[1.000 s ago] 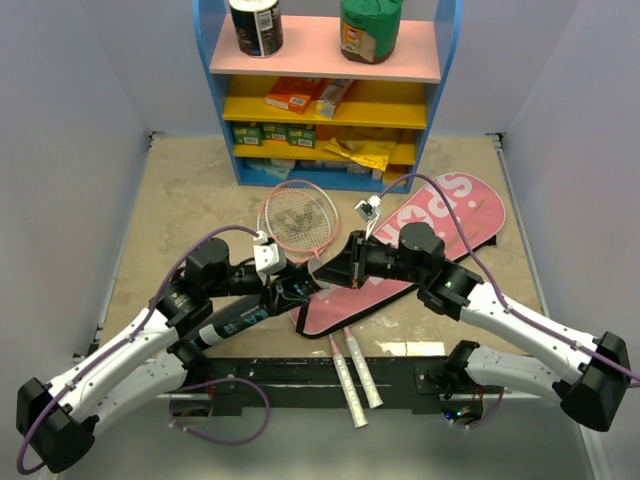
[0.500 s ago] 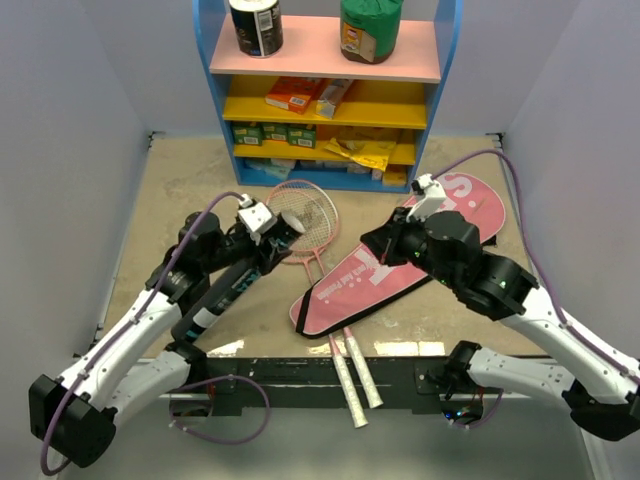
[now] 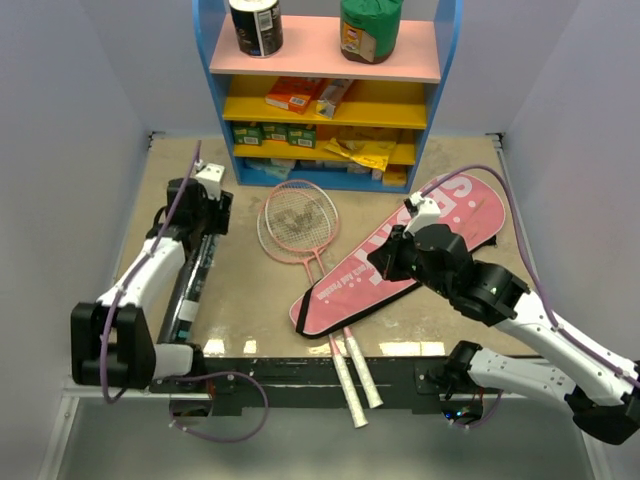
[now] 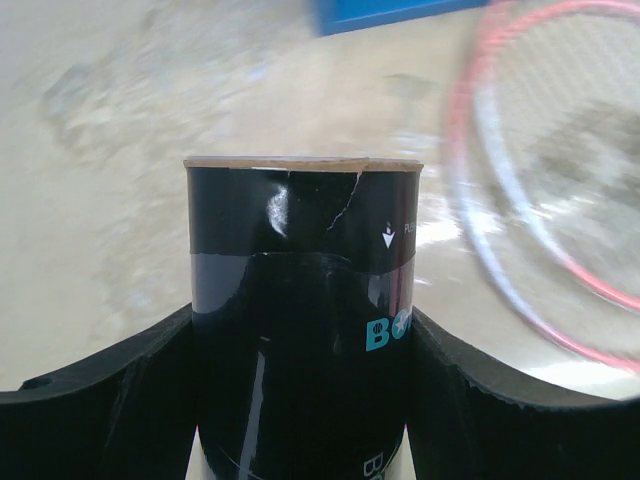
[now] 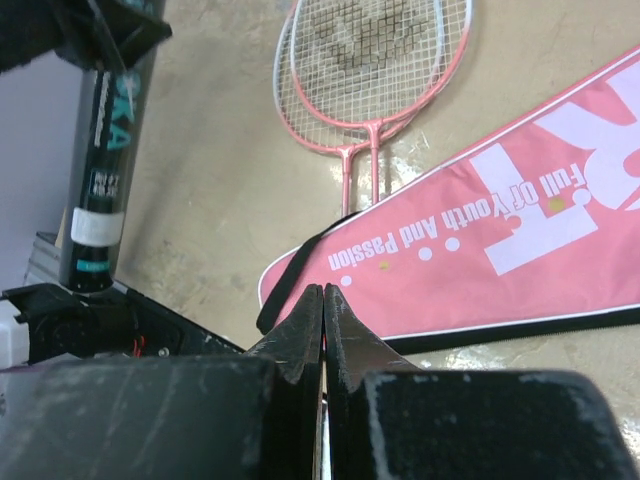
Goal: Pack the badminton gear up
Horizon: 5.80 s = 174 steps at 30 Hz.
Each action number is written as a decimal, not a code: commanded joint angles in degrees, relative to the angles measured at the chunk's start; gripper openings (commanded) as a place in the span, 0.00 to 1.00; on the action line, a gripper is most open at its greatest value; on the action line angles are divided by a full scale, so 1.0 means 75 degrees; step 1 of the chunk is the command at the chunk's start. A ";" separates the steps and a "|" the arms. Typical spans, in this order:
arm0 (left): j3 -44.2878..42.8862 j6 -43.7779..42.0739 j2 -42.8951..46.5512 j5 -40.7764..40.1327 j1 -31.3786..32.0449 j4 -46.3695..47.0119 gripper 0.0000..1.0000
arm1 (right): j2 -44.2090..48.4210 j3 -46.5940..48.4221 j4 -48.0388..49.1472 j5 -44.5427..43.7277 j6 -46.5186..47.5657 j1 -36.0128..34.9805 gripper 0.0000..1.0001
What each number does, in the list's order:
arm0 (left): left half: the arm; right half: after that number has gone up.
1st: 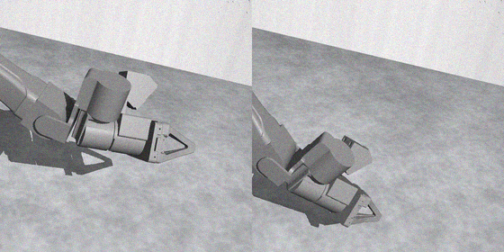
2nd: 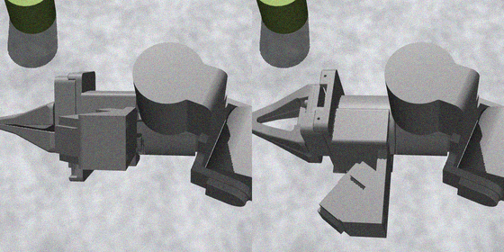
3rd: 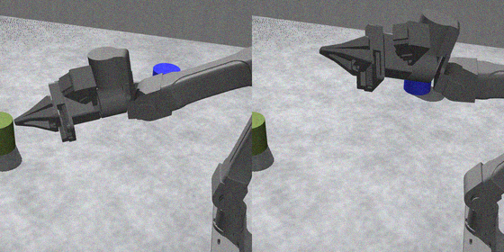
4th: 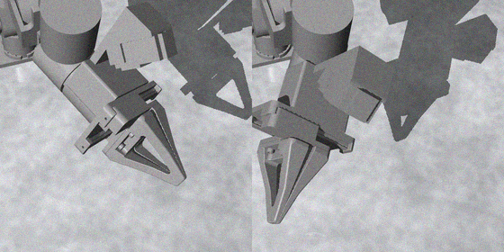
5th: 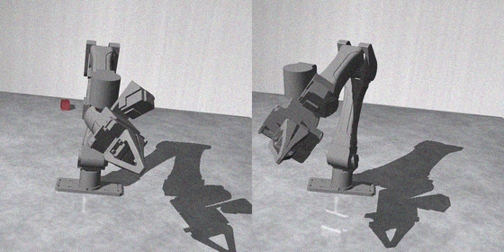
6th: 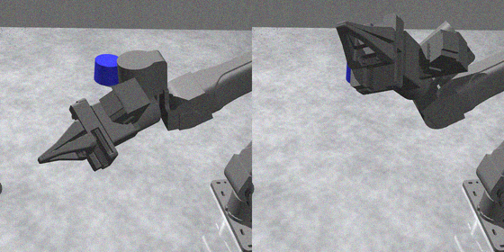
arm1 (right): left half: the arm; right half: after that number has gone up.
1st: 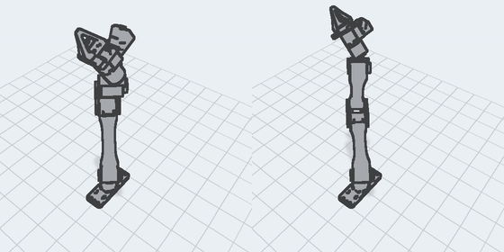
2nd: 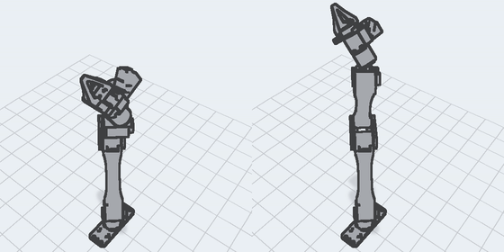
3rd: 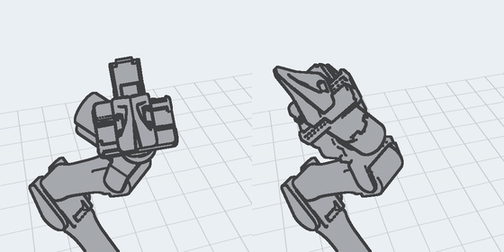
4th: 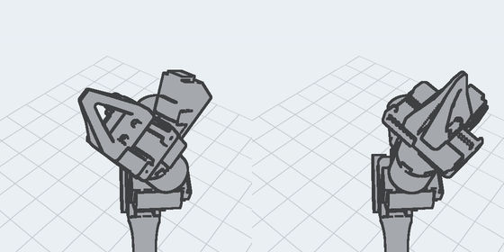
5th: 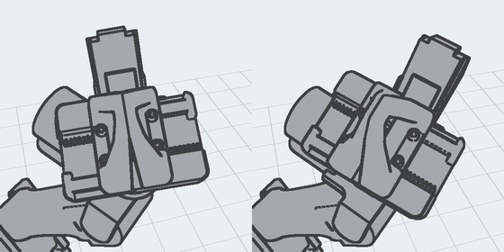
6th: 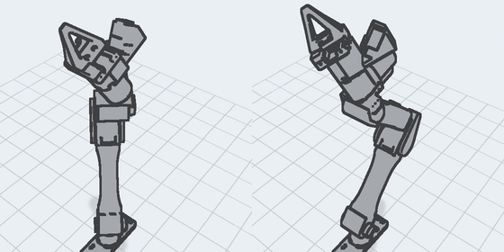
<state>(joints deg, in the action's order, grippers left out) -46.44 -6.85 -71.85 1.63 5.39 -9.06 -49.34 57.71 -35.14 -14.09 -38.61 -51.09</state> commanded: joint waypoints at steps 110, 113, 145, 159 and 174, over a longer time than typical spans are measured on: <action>0.0718 0.2882 0.2128 0.2851 0.2329 0.0785 0.99 | -0.2096 -0.1821 0.0898 0.0025 -0.2209 0.2101 0.49; 0.0719 0.2755 0.1906 0.3133 0.2364 0.0740 0.98 | -0.1239 -0.2830 0.1239 0.0717 -0.2925 0.2113 0.50; -0.0617 0.0962 -0.1082 -0.3098 0.8127 0.0094 0.96 | -0.0535 -0.5094 0.2623 0.0309 -0.5176 0.2113 0.09; -0.1296 -0.0199 -0.2044 -0.3909 0.9277 0.0997 1.00 | 0.0309 -0.4684 0.1931 -0.0208 -0.4626 0.2101 0.00; -0.1355 -0.0446 -0.2583 -0.3967 0.9758 0.1079 1.00 | 0.0907 -0.4110 0.1368 -0.0266 -0.4356 0.2101 0.00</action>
<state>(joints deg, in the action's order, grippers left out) -55.16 -8.75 -91.02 -26.41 77.97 -3.44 -44.14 23.40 -23.62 -13.19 -72.27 -35.24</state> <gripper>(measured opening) 0.997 0.011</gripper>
